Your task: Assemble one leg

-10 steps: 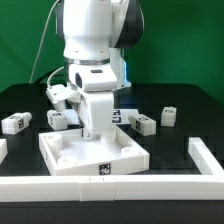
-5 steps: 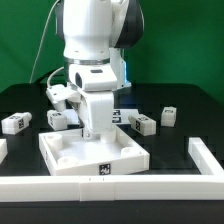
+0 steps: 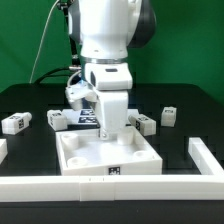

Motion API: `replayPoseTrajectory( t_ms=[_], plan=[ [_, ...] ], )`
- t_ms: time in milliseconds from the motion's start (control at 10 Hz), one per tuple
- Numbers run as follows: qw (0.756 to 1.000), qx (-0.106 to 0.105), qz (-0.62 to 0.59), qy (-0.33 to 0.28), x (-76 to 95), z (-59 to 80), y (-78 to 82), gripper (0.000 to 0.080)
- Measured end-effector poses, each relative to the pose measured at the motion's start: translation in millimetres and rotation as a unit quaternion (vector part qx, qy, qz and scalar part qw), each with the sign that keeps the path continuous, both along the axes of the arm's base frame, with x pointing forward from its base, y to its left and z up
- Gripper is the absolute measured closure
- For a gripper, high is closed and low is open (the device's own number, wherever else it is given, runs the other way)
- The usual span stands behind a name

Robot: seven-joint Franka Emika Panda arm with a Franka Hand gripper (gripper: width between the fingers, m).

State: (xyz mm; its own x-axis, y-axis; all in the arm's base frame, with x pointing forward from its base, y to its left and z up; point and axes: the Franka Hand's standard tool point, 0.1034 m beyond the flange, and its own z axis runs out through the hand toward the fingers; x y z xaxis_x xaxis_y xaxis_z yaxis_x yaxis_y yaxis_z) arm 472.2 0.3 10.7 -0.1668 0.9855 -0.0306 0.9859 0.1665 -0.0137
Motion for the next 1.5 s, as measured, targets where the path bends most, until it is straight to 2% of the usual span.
replayPoseTrajectory(
  t_ms=[100, 300, 600, 700, 1000, 1100, 1200, 1400, 1500],
  plan=[
    [1.000, 0.001, -0.011, -0.003, 5.4, -0.8, 11.4, 0.0740],
    [0.998, 0.007, -0.055, -0.014, 19.1, -0.7, 45.4, 0.0739],
    [0.997, 0.005, -0.078, -0.014, 29.7, -0.4, 73.2, 0.0739],
    [0.997, 0.003, -0.080, -0.011, 30.2, -0.3, 78.4, 0.0739],
    [0.996, 0.002, -0.083, -0.008, 29.5, -0.5, 80.0, 0.0739],
    [0.996, 0.002, -0.083, -0.008, 29.4, -0.5, 80.0, 0.0613],
    [0.996, 0.002, -0.083, -0.008, 29.4, -0.5, 80.0, 0.0613],
    [0.996, 0.002, -0.083, -0.008, 29.4, -0.5, 79.9, 0.0338],
    [0.996, 0.002, -0.083, -0.008, 29.3, -0.6, 79.9, 0.0338]
  ],
)
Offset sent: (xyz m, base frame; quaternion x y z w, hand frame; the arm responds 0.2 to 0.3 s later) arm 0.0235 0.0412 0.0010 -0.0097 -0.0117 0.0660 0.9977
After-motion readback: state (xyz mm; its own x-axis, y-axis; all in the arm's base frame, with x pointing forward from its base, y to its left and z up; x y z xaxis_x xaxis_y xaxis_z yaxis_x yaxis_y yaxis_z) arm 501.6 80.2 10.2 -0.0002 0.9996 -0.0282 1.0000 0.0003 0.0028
